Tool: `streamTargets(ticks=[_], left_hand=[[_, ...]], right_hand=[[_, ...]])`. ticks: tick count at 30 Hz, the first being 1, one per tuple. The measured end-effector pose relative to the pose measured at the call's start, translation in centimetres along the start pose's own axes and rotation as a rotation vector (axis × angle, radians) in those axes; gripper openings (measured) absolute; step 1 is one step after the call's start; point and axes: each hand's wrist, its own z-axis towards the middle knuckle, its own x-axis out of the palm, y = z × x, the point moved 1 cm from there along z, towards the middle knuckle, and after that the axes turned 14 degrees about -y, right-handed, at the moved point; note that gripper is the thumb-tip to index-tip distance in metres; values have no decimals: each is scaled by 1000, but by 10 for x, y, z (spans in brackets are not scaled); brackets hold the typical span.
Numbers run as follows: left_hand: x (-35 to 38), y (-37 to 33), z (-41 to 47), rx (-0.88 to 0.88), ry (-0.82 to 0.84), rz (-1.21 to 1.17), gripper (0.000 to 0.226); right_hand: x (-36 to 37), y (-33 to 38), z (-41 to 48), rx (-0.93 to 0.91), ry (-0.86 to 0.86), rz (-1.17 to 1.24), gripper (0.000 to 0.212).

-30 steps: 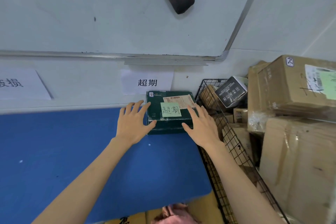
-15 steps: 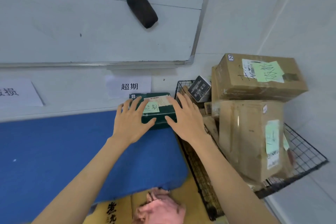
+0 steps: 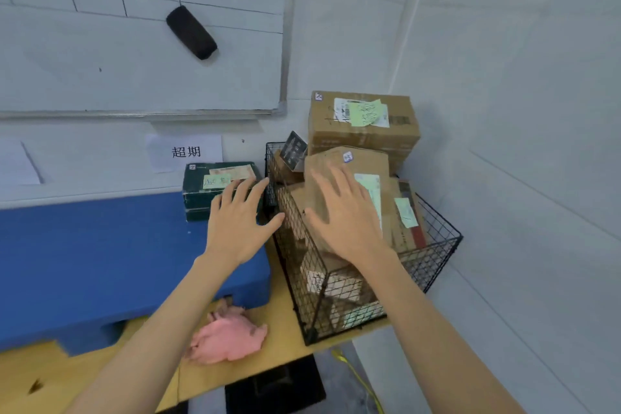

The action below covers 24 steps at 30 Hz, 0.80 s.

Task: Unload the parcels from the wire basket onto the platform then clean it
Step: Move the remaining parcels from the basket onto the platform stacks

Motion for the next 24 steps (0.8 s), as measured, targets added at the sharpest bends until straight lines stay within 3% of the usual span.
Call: streamTargets(ticks=[12,24], left_hand=[[-6,-83,14,30,-27,-77,88],[40,-96,109,-47,-117,-184,81]], right_hand=[[-43,-94,-32,132,-12,-36,69],[-20,-196,60,224,-90,26,68]])
